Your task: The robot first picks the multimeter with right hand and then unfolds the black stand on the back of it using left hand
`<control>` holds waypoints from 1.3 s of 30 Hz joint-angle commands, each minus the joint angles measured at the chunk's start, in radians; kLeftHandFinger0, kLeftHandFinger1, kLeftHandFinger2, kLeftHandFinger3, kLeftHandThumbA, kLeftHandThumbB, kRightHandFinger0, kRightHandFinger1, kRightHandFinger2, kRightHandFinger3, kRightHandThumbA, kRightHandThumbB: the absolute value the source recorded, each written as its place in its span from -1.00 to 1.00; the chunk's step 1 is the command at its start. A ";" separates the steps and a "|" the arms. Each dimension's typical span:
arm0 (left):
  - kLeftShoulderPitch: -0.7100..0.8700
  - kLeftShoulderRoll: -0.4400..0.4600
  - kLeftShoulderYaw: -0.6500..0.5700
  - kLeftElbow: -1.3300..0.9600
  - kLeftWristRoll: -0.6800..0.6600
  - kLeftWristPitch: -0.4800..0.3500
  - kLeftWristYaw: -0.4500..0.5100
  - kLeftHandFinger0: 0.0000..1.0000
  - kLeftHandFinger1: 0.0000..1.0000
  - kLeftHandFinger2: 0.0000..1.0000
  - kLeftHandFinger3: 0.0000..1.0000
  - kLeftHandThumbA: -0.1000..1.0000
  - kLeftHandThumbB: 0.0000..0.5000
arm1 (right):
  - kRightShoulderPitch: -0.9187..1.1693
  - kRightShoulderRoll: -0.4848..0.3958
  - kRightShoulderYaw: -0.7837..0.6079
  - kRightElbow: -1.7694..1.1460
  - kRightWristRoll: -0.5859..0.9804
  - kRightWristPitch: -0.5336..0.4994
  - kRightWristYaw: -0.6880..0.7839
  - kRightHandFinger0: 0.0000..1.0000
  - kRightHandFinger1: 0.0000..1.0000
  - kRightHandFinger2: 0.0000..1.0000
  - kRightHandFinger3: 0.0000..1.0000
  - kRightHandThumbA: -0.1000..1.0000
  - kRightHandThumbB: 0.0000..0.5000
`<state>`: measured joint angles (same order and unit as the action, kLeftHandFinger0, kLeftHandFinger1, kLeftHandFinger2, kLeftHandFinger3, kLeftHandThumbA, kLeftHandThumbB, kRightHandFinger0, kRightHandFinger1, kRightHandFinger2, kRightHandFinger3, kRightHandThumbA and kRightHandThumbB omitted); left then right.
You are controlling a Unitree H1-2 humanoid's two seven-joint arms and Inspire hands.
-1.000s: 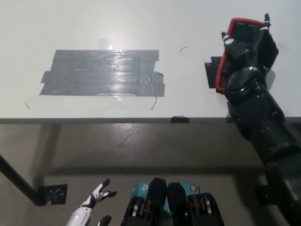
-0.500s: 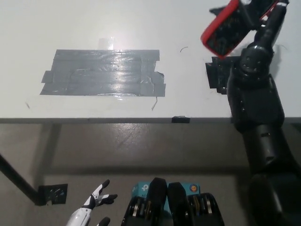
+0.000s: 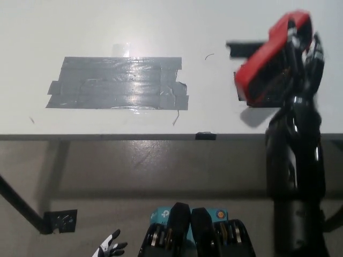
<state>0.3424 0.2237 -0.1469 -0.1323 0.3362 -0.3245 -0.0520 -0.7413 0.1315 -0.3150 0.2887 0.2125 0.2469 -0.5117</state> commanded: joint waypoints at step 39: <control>-0.239 -0.212 0.016 -0.683 -0.041 0.084 -0.019 1.00 1.00 1.00 1.00 0.89 -0.37 | 0.409 0.125 0.372 -0.763 1.026 0.223 0.494 -0.63 0.34 0.86 0.79 -1.00 -0.47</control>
<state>0.2111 0.0721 -0.1084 -0.6017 0.2792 -0.2901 -0.0528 -0.3418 0.1968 -0.0733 -0.2976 0.9159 0.4545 -0.2795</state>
